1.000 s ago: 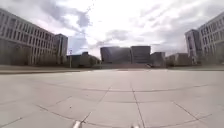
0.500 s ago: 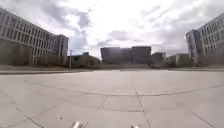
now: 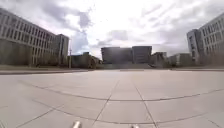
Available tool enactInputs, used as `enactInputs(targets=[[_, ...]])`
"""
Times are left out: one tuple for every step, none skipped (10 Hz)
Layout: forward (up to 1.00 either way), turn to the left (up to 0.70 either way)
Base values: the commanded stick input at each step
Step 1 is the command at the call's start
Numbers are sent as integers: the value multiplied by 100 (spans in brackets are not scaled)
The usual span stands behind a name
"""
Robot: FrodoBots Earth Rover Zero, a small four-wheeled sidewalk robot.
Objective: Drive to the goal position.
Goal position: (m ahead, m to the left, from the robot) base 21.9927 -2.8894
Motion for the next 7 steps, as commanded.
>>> enactInputs(targets=[[70, 0], [70, 0], [70, 0], [70, 0], [70, 0], [70, 0], [70, 0]])
